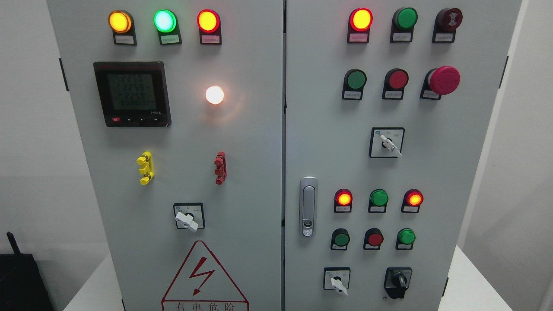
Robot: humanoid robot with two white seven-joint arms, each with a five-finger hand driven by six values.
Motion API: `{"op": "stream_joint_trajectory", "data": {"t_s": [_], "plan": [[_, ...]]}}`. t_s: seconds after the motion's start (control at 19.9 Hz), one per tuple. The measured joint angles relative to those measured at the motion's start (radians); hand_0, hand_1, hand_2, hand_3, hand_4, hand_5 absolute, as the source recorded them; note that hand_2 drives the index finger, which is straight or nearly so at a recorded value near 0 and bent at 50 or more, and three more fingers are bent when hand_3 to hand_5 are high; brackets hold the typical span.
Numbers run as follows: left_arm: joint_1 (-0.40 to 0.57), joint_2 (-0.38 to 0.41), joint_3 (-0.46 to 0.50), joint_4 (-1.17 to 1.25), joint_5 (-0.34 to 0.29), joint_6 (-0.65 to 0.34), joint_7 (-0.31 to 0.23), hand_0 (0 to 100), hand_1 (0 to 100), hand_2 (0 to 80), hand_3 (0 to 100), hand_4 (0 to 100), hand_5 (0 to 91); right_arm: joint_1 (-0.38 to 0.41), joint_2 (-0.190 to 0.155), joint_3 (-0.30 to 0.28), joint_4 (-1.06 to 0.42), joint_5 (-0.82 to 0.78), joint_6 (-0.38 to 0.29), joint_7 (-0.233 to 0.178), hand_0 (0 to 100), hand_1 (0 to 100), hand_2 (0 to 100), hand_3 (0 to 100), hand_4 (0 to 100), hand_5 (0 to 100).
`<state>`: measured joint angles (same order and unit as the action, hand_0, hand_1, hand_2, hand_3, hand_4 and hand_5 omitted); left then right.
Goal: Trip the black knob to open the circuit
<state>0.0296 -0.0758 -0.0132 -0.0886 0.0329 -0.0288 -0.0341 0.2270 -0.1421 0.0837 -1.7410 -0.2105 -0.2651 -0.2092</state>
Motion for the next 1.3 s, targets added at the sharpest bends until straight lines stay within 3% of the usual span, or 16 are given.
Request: {"op": "stream_joint_trajectory", "data": {"t_s": [0.35, 0.9, 1.3], "plan": [[0.0, 0.0, 0.0, 0.0, 0.0, 0.0, 0.0, 12, 39, 0.0, 0, 0, 0.0, -0.069, 0.012, 0.0, -0.012, 0.0, 0.05, 0.004, 79, 78, 0, 100, 100, 95], [0.0, 0.0, 0.0, 0.0, 0.0, 0.0, 0.0, 12, 39, 0.0, 0, 0, 0.0, -0.115, 0.032, 0.017, -0.044, 0.037, 0.086, 0.007, 80, 78, 0, 100, 100, 95], [0.0, 0.0, 0.0, 0.0, 0.0, 0.0, 0.0, 12, 39, 0.0, 0, 0, 0.0, -0.141, 0.078, 0.055, -0.044, 0.074, 0.106, 0.009, 80, 78, 0, 100, 100, 95]]}}
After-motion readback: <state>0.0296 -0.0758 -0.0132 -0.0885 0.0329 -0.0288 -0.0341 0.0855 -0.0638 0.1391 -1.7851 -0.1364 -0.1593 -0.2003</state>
